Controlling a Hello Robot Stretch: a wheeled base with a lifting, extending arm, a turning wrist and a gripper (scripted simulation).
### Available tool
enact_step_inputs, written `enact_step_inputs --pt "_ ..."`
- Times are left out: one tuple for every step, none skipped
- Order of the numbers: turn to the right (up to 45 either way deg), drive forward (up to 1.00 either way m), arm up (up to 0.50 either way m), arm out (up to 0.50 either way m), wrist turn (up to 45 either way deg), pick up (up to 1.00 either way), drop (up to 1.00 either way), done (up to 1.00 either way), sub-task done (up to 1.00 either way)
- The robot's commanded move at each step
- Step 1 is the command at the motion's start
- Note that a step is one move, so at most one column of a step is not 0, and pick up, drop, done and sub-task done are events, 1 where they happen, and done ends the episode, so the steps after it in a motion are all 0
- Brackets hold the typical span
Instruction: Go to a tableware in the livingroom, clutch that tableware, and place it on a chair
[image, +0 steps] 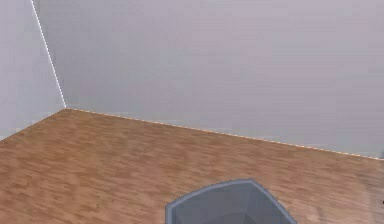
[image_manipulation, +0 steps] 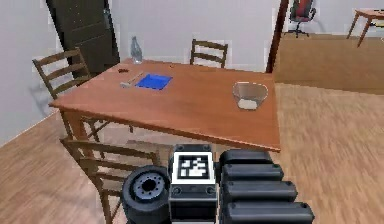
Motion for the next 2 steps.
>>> enact_step_inputs --pt "0.0 0.05 0.00 0.00 0.0 0.00 0.00 0.00 0.00" --pt "15.0 0.00 0.00 0.00 0.0 0.00 0.00 0.00 0.00"
